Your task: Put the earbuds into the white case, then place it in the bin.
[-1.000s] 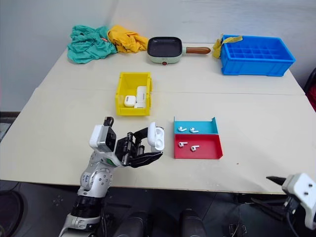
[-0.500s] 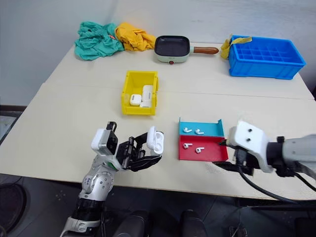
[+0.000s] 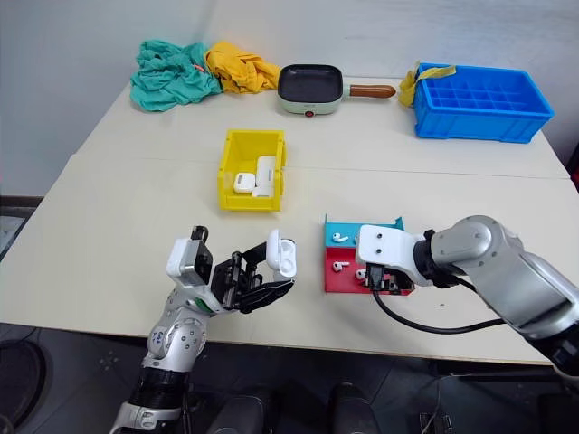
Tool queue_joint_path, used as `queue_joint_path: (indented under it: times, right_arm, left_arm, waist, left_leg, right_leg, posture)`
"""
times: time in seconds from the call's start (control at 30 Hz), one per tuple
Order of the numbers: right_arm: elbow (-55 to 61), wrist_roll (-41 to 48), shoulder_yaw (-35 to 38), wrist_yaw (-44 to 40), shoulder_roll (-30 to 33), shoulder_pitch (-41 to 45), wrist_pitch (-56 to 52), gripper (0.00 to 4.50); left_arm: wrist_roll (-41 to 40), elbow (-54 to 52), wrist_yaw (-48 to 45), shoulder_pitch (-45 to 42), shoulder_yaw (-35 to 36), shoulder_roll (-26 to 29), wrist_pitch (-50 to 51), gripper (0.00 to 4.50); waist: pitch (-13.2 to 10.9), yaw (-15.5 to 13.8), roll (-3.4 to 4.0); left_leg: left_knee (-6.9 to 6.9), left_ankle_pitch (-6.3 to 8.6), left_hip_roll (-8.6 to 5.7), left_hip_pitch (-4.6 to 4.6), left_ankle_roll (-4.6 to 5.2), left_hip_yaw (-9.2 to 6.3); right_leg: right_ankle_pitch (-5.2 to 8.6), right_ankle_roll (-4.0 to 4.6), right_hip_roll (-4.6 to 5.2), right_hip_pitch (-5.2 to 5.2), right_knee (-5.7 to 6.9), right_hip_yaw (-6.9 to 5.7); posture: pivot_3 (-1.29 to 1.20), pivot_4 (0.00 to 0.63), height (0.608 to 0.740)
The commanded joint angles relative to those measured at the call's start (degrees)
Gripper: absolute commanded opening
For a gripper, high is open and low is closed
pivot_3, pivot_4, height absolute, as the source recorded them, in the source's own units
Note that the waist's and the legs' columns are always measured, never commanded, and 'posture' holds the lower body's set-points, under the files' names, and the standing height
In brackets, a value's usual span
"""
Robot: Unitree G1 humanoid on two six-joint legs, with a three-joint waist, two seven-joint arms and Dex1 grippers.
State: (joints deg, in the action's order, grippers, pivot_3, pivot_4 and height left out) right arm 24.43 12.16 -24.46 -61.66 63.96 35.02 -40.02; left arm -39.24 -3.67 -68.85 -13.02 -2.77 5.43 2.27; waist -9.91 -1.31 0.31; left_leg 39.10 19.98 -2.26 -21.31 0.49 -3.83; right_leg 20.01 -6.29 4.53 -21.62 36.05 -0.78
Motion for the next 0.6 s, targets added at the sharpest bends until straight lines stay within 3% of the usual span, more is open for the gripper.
queue_joint_path:
  times: [0.03,0.6]
  right_arm:
    - [-2.59,-3.79,-1.13,-3.10,-1.34,2.42,2.95,2.17]
    - [-14.19,-16.06,-4.76,-10.38,-10.08,6.28,13.62,2.17]
  left_arm:
    - [0.03,-1.50,0.66,0.53,0.06,0.01,-1.07,2.80]
    - [0.08,-2.77,2.40,1.06,-0.03,1.07,-1.47,2.80]
  waist:
    - [0.00,0.02,0.00]
    - [0.00,0.10,0.00]
  left_leg:
    - [0.00,0.00,0.01,0.00,0.00,0.00]
    - [0.01,-0.01,0.00,0.00,-0.02,0.00]
  right_leg:
    - [0.00,0.00,0.00,-0.01,0.01,-0.01]
    - [0.00,0.00,0.00,-0.04,0.06,-0.03]
  posture:
    - [0.00,0.150,0.740]
    - [0.00,0.150,0.740]
